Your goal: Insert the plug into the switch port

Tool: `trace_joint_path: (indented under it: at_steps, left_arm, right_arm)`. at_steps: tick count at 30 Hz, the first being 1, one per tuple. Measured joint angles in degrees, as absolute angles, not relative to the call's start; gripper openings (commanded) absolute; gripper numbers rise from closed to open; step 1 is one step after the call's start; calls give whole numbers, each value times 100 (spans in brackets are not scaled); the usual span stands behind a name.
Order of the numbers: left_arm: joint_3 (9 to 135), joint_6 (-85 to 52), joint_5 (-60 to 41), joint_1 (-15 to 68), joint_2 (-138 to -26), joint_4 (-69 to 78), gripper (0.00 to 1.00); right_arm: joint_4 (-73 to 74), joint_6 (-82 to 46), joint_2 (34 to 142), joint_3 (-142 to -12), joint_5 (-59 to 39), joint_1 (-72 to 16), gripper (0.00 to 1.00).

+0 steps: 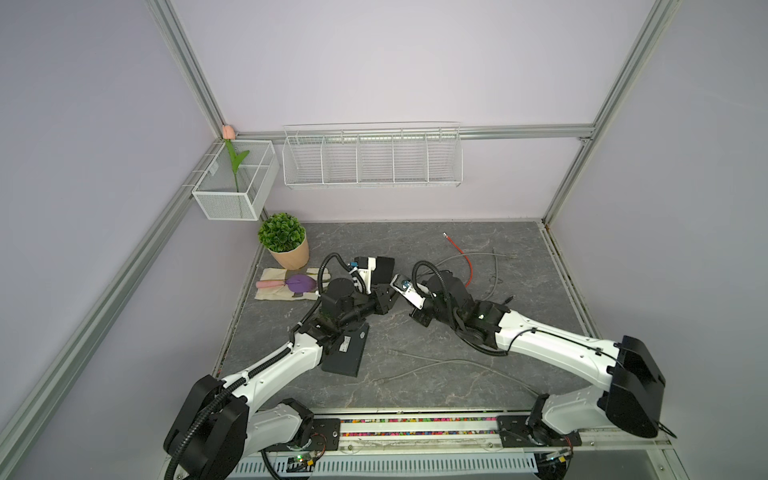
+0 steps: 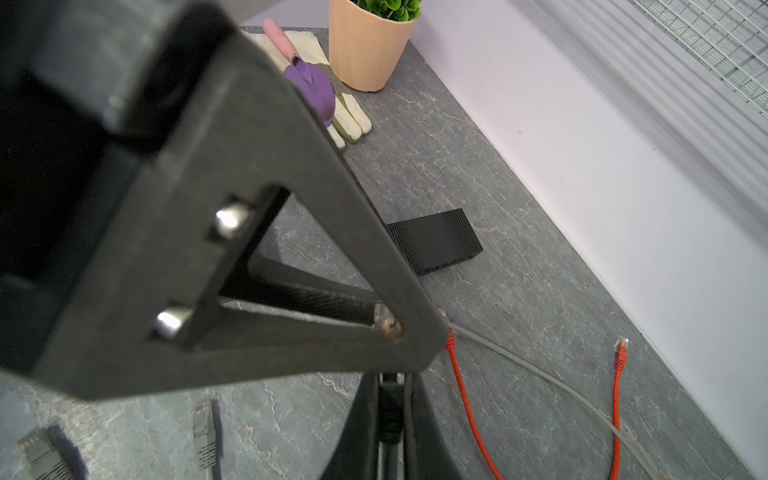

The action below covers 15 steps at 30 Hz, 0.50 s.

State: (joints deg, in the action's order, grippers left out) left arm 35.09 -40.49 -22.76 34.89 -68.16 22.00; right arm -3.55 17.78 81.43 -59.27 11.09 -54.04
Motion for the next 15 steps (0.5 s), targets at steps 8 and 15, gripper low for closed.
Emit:
trace_joint_path:
  at_steps: [8,15]
  left_arm:
    - [3518,-3983,-2298,3485,-6816,2143,1]
    - [3527,-3944,-2344,3485,-6816,2134,0]
  right_arm:
    - [-360,1774,8143,-5927,1114,-5400,7]
    - [-384,1747,8132,-5927,1103,-5395,37]
